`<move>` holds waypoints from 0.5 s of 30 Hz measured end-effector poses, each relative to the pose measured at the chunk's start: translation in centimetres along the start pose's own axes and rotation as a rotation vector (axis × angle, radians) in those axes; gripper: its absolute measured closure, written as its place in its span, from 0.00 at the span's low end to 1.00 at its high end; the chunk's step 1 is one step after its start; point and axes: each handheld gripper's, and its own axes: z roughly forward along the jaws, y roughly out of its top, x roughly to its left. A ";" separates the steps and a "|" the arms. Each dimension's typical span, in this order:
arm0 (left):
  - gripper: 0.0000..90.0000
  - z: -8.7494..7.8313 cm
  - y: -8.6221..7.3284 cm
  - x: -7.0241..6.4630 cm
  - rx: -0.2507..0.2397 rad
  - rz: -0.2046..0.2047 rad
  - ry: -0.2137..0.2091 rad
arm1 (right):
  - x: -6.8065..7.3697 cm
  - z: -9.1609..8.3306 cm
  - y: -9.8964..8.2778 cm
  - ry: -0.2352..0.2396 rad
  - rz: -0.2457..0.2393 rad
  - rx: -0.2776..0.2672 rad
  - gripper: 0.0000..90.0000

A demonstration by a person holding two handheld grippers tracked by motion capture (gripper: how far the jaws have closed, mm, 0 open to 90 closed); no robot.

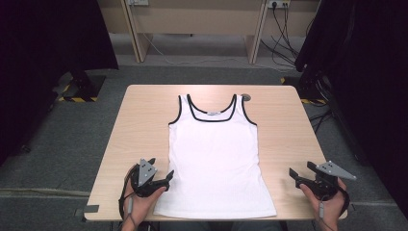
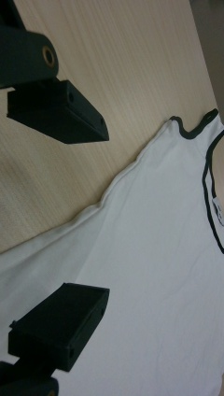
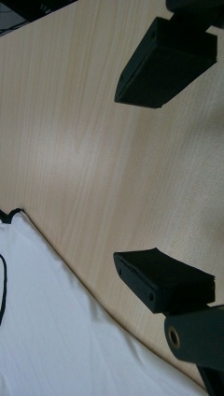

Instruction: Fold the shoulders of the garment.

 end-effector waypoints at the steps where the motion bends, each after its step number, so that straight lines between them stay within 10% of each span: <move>1: 0.22 0.0 0.0 0.0 0.000 0.000 0.000 | 0.0 0.0 0.0 0.000 0.000 0.000 0.22; 15: 0.22 0.0 0.0 -0.1 0.004 0.013 0.001 | -0.2 0.0 0.1 0.009 0.008 -0.009 0.22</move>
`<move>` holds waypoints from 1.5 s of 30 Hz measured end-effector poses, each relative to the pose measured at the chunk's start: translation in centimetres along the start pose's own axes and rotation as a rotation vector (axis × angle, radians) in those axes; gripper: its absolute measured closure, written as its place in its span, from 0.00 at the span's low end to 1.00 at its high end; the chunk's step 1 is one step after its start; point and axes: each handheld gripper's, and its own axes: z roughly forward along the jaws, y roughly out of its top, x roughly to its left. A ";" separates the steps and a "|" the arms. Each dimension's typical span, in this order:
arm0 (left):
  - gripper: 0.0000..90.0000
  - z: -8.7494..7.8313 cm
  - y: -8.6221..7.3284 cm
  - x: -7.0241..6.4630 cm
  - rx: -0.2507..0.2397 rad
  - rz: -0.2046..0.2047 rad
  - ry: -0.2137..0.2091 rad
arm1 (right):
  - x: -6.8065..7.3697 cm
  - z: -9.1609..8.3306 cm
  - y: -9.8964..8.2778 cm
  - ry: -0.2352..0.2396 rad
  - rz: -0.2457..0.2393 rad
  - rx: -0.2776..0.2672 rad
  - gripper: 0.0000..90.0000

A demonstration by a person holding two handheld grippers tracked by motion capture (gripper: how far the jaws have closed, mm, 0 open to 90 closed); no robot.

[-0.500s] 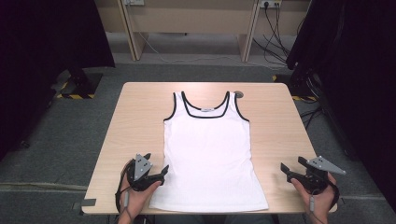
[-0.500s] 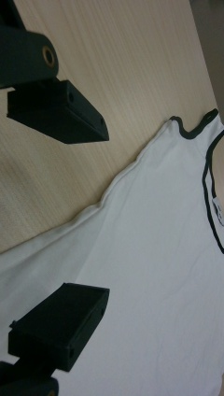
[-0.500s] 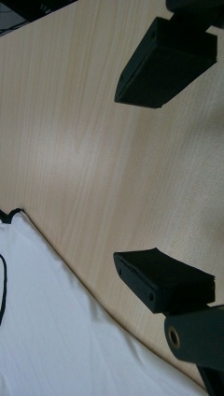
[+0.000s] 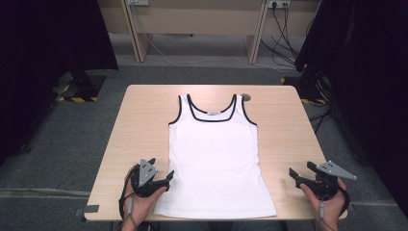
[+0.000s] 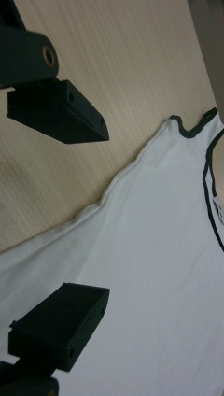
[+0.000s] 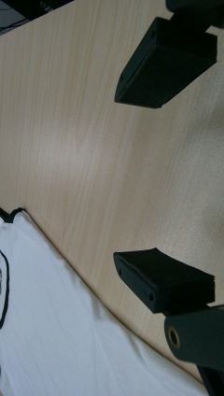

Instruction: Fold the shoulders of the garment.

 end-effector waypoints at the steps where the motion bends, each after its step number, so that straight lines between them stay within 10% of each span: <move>1: 0.22 0.0 0.0 0.0 0.000 0.000 0.000 | 0.0 0.1 0.1 0.000 0.002 -0.001 0.22; 10: 0.22 -0.1 -0.1 0.2 -0.013 -0.016 -0.010 | 0.8 2.3 3.4 0.017 -0.075 0.016 0.34; 20: 0.22 -0.2 -0.1 0.3 -0.017 -0.031 -0.015 | 2.4 9.6 12.6 0.068 -0.177 0.102 0.53; 34: 0.22 -0.2 -0.1 0.3 -0.018 -0.031 -0.016 | 3.2 20.1 18.6 0.053 -0.123 0.230 0.68; 45: 0.22 -0.1 -0.1 0.3 -0.015 -0.026 -0.019 | 3.2 25.9 19.5 0.043 -0.057 0.297 0.74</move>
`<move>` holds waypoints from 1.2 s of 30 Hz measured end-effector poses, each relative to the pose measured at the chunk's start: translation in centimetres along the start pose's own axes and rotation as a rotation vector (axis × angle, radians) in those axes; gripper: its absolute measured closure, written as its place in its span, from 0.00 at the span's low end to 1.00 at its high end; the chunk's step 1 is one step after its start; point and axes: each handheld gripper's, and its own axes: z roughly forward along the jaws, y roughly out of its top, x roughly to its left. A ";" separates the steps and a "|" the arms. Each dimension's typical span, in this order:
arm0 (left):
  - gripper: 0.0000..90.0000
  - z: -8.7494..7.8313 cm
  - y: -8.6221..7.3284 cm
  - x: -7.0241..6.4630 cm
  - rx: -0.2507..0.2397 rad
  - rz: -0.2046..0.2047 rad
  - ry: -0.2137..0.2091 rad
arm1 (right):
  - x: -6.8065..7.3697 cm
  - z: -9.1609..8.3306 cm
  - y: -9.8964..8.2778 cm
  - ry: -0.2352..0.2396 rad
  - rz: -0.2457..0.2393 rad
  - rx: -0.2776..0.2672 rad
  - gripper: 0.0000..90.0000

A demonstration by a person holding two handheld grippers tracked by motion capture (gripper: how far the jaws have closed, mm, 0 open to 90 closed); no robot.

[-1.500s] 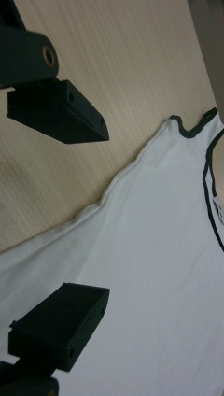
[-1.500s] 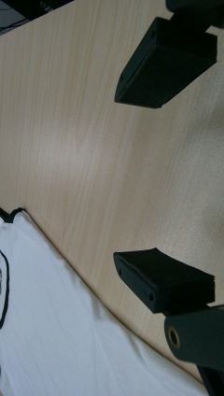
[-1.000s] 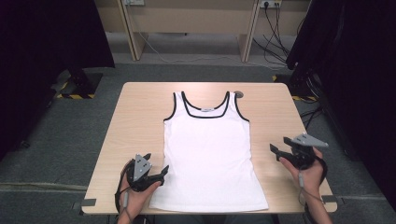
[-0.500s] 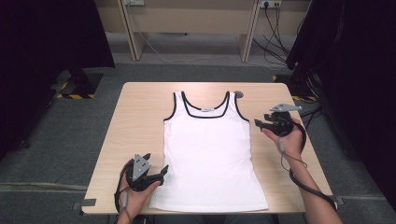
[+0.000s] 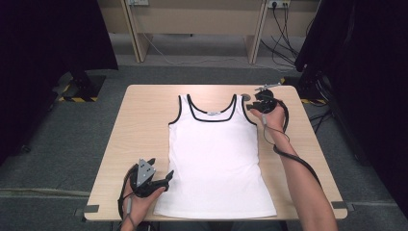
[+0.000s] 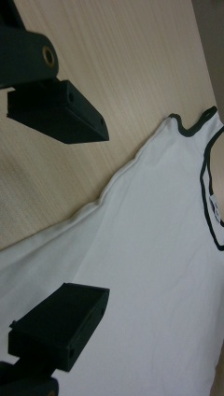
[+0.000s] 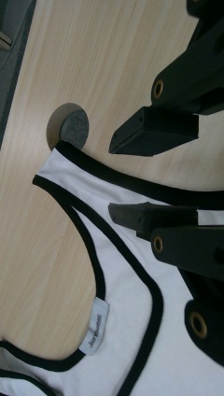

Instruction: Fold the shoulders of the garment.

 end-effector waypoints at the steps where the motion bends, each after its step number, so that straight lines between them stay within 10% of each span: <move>1: 0.22 0.0 0.0 0.0 0.000 0.001 0.000 | 0.0 0.4 0.1 0.003 0.006 0.005 0.75; 15: 0.22 0.0 0.0 -0.1 -0.002 0.010 -0.003 | 0.1 3.9 0.3 -0.022 0.058 0.052 0.79; 36: 0.22 0.0 0.0 -0.2 -0.002 0.019 -0.004 | 0.5 4.7 0.0 -0.022 0.050 0.031 0.94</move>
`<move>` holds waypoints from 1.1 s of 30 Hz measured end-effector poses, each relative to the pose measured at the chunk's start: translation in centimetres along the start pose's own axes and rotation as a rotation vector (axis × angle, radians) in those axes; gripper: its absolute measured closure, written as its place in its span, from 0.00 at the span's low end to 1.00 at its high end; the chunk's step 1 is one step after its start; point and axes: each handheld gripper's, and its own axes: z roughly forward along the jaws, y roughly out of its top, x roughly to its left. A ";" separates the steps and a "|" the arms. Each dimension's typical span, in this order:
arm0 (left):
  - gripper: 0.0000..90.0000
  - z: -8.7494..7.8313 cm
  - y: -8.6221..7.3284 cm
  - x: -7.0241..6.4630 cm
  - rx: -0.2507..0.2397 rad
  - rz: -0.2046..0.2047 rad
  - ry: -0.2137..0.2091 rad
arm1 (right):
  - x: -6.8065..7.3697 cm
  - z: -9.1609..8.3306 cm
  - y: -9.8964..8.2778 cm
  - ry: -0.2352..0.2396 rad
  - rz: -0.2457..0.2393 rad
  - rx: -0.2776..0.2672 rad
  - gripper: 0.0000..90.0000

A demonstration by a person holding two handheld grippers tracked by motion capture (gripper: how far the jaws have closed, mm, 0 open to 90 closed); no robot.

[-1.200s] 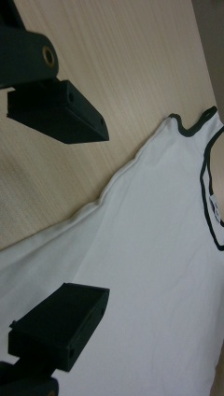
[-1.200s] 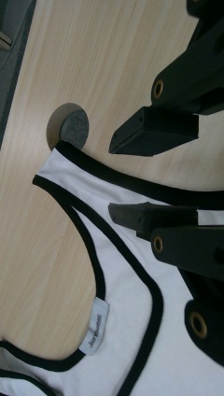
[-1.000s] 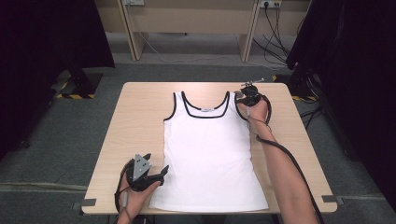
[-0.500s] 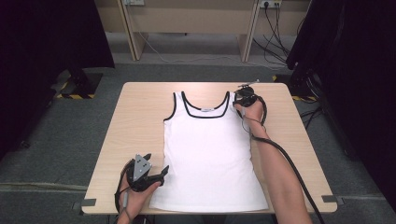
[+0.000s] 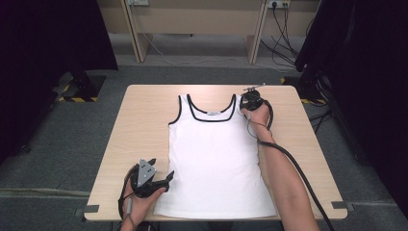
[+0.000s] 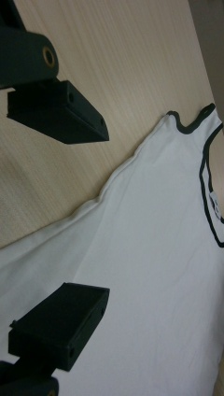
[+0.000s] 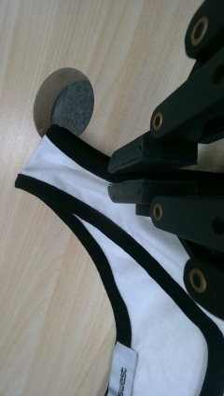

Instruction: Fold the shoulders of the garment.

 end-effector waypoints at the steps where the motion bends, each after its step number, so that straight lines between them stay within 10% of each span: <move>1: 0.22 0.0 0.0 0.0 -0.001 0.000 0.000 | -0.1 0.0 0.0 0.005 0.005 -0.001 0.95; 16: 0.22 0.1 0.0 -0.1 0.005 0.009 0.005 | 0.2 -0.8 0.0 0.098 0.052 -0.014 0.96; 33: 0.23 0.1 0.1 -0.3 0.012 0.022 0.010 | 2.9 -5.3 -1.0 0.124 -0.063 -0.158 0.96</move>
